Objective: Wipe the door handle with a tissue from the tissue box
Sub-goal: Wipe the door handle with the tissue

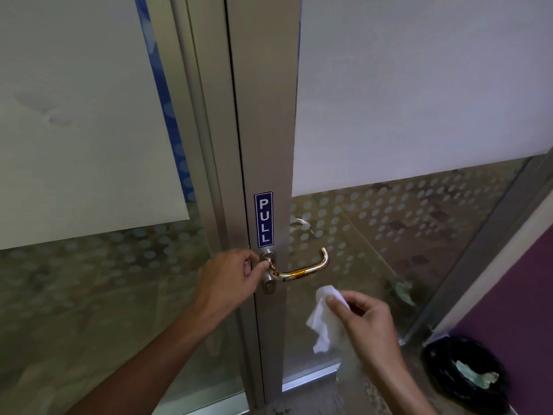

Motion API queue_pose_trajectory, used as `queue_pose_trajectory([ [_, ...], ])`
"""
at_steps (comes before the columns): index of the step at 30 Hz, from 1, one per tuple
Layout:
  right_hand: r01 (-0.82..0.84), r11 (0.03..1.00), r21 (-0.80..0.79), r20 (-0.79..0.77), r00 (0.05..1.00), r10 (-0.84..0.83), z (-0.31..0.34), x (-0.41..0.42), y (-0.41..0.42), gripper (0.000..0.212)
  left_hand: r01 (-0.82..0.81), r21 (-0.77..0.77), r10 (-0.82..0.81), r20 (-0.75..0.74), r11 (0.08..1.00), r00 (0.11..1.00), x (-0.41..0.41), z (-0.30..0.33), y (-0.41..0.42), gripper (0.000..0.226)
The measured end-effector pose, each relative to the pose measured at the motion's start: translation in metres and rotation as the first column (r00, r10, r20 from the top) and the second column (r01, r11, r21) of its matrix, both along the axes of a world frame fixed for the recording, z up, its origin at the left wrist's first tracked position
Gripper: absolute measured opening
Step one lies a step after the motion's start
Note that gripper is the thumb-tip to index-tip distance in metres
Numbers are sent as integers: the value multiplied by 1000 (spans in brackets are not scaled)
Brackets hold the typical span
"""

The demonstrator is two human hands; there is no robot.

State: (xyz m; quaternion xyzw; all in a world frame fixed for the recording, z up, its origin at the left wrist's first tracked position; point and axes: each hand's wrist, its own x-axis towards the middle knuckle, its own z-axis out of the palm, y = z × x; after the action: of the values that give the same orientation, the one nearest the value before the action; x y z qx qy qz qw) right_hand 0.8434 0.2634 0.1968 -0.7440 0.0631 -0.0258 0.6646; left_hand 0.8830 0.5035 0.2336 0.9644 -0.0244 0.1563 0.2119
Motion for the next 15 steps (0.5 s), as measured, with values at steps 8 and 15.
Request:
queue_pose_trajectory([
  [8,170,902,-396,262,963,-67,48,45,26,22,67,98,-100,393,993,914,10,12,20,40],
  [15,154,466,-871,183,983,17,64,83,71,19,123,87,-147,379,989,914,9,20,19,43],
])
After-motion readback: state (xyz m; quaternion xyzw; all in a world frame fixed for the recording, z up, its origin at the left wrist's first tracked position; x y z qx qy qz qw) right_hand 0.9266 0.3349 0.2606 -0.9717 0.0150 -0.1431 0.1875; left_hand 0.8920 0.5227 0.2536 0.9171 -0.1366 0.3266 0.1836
